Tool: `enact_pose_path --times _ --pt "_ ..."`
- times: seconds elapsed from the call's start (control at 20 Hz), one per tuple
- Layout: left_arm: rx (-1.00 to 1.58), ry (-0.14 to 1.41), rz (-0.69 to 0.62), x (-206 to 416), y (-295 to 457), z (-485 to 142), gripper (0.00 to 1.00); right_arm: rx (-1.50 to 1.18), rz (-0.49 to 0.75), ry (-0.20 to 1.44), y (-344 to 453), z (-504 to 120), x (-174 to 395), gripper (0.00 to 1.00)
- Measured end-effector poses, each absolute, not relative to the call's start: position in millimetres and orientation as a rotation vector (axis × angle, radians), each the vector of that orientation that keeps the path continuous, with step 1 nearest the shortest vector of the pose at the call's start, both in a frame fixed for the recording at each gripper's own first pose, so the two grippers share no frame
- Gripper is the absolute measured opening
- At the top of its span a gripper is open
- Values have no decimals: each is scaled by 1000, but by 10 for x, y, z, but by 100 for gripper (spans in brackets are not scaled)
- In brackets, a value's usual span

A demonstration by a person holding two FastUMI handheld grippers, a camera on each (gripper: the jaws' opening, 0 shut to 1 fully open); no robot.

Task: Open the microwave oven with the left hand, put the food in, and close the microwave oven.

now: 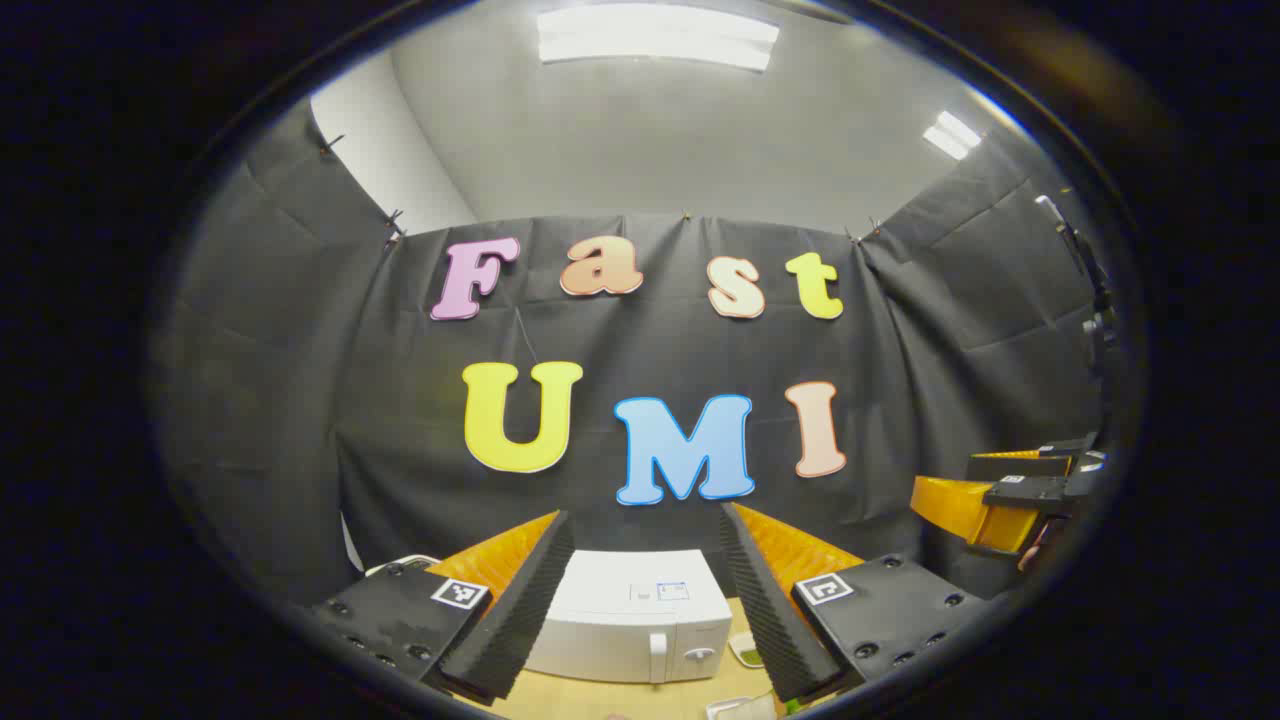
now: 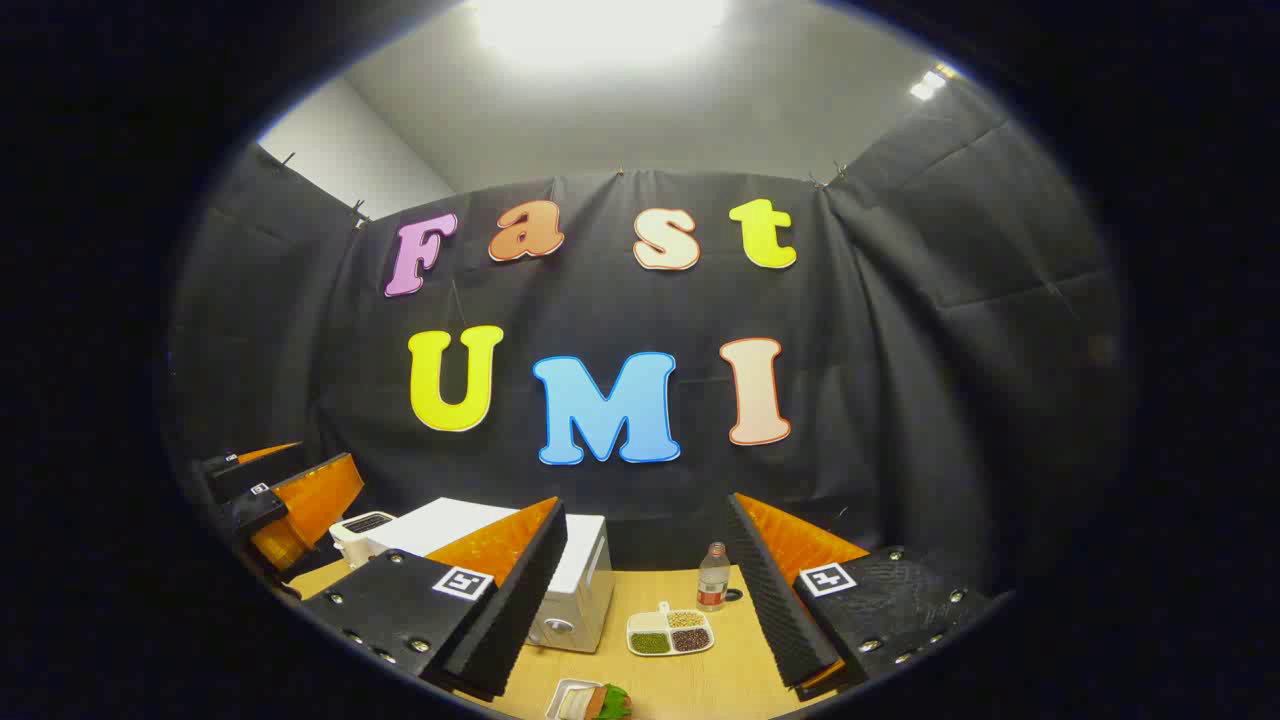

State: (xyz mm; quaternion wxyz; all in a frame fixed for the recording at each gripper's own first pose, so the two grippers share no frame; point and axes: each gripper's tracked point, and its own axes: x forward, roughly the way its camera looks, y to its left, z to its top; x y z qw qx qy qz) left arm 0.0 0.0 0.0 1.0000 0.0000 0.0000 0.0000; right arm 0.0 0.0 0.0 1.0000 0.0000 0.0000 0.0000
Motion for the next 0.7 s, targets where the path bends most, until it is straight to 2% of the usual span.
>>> enact_pose_path --times 0.7 --pt "-10 28 -58 283 246 -131 96 -9 -29 -21 321 -2 143 96"
